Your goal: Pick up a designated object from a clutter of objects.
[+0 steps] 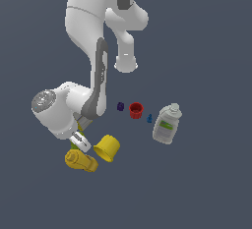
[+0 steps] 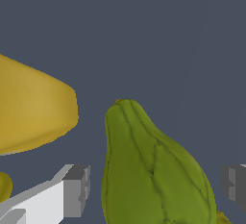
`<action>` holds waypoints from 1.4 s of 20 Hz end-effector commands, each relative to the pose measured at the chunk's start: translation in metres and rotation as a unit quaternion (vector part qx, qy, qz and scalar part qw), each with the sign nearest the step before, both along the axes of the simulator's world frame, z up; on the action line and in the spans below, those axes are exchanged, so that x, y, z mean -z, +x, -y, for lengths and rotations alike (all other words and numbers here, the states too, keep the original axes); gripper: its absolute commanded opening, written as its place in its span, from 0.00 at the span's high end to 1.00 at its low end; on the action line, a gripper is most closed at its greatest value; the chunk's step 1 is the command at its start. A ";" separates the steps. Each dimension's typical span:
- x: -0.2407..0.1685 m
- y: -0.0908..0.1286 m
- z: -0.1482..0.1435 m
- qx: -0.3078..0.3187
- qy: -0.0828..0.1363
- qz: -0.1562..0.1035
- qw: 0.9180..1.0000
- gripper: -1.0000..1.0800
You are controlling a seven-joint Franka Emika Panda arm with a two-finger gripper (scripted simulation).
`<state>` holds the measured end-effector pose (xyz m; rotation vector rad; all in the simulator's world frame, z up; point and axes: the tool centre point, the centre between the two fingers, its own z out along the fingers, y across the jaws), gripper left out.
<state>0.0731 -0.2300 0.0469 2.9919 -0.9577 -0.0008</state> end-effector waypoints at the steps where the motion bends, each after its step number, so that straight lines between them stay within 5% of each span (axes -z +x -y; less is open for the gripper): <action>1: 0.006 0.001 0.000 0.000 0.000 0.000 1.000 0.04; 3: 0.006 0.001 0.000 0.000 0.000 0.000 1.000 0.04; 4: 0.006 0.001 0.000 0.000 0.000 0.000 1.000 1.00; 18: 0.001 0.002 -0.004 0.000 0.000 0.000 1.000 1.00; 28: -0.045 0.007 -0.052 0.000 0.000 0.000 1.000 1.00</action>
